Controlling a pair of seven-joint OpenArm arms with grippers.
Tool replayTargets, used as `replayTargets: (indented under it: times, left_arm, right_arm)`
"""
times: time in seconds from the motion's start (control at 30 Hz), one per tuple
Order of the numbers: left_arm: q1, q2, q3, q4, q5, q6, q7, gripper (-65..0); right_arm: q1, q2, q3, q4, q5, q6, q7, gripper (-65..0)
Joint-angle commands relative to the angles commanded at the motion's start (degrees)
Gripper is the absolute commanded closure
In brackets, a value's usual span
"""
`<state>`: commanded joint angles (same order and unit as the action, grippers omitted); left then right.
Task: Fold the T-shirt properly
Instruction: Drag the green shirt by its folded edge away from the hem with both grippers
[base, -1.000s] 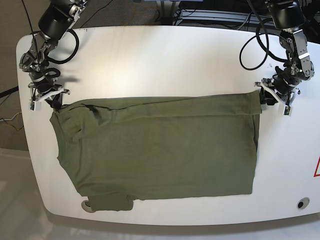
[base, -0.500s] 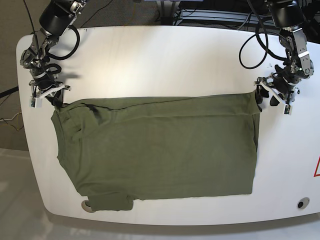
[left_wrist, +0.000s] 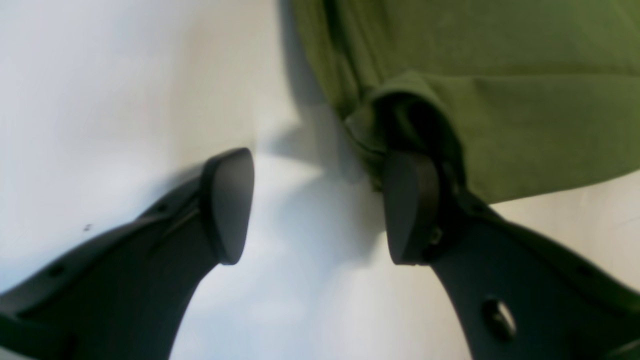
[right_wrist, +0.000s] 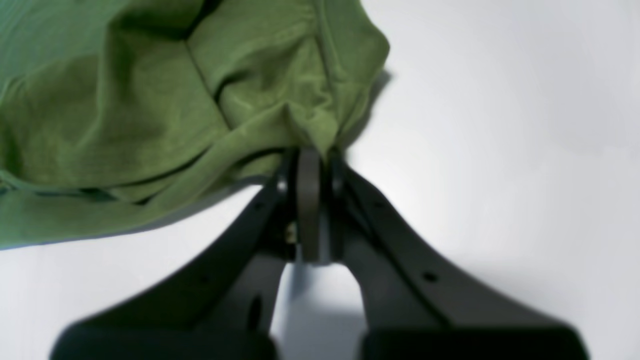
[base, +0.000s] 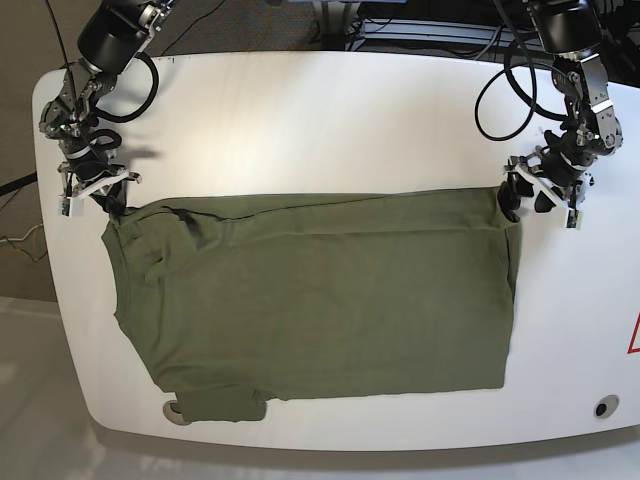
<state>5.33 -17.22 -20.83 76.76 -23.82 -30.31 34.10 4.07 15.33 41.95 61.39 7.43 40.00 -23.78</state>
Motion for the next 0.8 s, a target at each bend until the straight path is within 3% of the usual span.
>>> replayTargets:
  times: [0.47, 0.8]
  left_arm:
    - [-1.0, 1.5, 3.6, -0.2, 2.0, -0.2, -1.2, -33.0]
    - [-1.2, 1.3, 4.5, -0.4, 2.3, -0.1, -1.6, -17.2]
  right_arm:
    - [0.1, 0.1, 0.0, 0.2, 1.1, 0.0, 1.4, 0.0]
    - [-0.2, 0.2, 0.0, 0.4, 1.0, 0.0, 1.1, 0.0]
